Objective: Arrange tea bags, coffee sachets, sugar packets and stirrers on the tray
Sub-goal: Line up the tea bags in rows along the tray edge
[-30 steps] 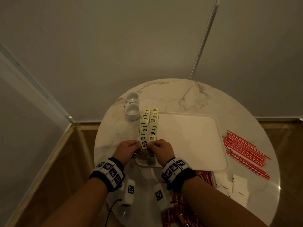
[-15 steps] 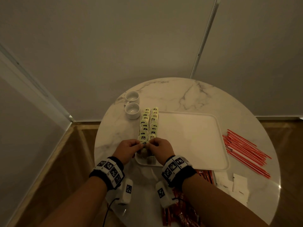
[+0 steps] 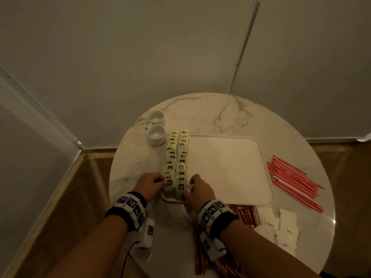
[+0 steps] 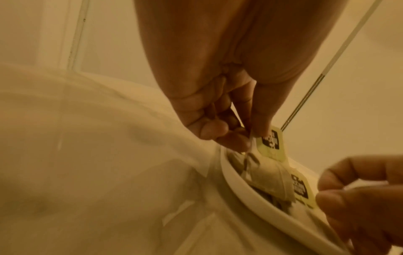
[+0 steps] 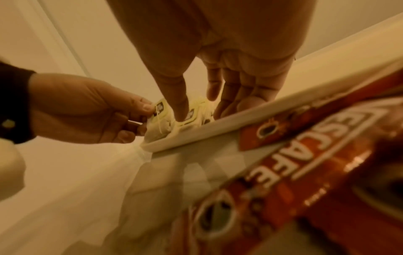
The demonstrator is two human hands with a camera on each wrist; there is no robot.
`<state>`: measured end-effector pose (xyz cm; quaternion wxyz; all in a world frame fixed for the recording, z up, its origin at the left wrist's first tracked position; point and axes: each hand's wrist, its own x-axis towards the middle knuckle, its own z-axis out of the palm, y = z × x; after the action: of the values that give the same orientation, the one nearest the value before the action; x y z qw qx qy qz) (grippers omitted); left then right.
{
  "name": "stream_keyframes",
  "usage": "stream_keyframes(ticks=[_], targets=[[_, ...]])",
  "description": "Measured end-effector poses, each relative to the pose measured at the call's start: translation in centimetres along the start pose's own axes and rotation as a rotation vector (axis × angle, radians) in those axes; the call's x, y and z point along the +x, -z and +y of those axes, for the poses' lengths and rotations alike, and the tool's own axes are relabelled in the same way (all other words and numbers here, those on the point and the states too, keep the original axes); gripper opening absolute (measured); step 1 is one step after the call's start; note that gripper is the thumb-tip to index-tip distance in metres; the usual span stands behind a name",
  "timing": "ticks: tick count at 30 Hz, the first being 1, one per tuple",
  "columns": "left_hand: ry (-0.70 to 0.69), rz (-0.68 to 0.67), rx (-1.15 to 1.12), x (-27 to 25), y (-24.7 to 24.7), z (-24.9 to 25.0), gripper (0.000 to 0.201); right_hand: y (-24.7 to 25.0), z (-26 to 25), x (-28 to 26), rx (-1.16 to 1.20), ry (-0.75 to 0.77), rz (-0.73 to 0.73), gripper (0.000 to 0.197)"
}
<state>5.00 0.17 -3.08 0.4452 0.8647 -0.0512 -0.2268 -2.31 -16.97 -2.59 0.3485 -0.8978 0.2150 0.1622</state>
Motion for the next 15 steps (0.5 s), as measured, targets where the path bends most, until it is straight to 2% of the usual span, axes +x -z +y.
stream_keyframes(ticks=[5,9,15], targets=[[-0.001,-0.05,0.056,0.1,0.6,0.4,0.007,-0.9,0.0,0.2,-0.107,0.005,0.001,0.049],[-0.018,-0.068,0.153,0.3,0.7,0.6,0.008,-1.2,0.1,0.4,-0.124,0.005,0.023,0.047],[-0.026,-0.073,0.437,0.8,-0.1,1.8,0.014,-1.1,0.3,0.7,-0.095,-0.015,0.023,0.044]])
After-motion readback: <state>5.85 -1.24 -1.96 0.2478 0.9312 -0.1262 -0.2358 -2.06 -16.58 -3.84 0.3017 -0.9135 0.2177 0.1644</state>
